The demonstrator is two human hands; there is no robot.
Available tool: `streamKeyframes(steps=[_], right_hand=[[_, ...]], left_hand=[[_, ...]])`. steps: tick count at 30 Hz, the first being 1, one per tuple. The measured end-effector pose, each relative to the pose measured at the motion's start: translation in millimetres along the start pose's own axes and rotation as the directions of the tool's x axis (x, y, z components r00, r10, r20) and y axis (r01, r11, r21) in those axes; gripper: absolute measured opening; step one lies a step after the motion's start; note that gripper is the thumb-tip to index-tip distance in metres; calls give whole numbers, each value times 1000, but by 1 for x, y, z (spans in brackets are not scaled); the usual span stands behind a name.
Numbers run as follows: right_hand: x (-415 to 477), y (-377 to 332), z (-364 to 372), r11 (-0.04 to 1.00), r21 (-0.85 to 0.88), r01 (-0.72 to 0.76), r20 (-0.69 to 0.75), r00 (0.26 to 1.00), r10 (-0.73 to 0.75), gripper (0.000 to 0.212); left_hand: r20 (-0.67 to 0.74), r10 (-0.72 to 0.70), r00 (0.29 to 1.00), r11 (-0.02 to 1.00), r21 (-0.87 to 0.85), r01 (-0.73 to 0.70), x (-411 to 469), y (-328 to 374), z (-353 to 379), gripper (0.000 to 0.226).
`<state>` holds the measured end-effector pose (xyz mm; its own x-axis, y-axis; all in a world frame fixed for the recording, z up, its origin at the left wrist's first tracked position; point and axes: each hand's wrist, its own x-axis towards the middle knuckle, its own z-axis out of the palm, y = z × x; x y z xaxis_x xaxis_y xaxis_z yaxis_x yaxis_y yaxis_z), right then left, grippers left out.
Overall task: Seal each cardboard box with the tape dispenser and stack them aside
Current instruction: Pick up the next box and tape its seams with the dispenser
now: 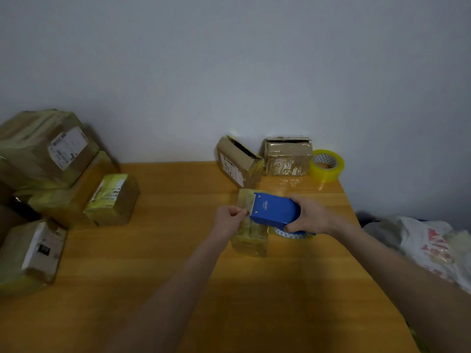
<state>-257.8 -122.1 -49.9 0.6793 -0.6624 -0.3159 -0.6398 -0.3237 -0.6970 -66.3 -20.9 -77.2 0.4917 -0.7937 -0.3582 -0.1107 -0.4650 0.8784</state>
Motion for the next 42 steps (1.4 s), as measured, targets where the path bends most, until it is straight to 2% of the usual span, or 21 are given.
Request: streamKeyframes(steps=[3, 8, 10, 13, 15, 19, 24, 28, 35, 42], right_hand=[[8, -1, -6, 999, -31, 22, 7, 1000, -22, 60], [0, -10, -29, 980, -181, 84, -93, 990, -102, 69], [-10, -13, -36, 974, -200, 106, -110, 985, -130, 76], [-22, -16, -36, 969, -208, 137, -74, 985, -155, 75], [-31, -15, -31, 966, -222, 128, -43, 989, -141, 74], [-48, 5, -21, 958, -277, 81, -29, 995, -92, 70], [-61, 19, -15, 984, -163, 71, 23, 997, -68, 54], [-67, 26, -13, 988, -144, 50, 57, 997, -42, 54], [-64, 27, -16, 960, -279, 12, 13, 1000, -8, 60], [-54, 31, -12, 956, -294, -26, 30, 999, 36, 67]], left_hand=[[-44, 22, 999, 1000, -21, -23, 2, 4, -2, 15], [-108, 141, 984, 990, 4, -142, 1, 25, -1, 24], [-89, 176, 980, 984, 19, -175, 0, 32, -6, 25], [-16, 195, 981, 980, 48, -194, -5, 33, -10, 23], [-4, 173, 985, 984, 52, -172, -10, 23, -14, 20], [-80, 130, 988, 989, 84, -123, -15, -6, -39, 17], [-61, 100, 993, 986, 142, -91, -21, -27, -40, 18], [-61, 72, 996, 990, 129, -64, -22, -38, -35, 21], [-95, 106, 990, 987, 135, -93, -10, -40, -36, 19], [-119, 65, 991, 988, 147, -47, -1, -54, -33, 21]])
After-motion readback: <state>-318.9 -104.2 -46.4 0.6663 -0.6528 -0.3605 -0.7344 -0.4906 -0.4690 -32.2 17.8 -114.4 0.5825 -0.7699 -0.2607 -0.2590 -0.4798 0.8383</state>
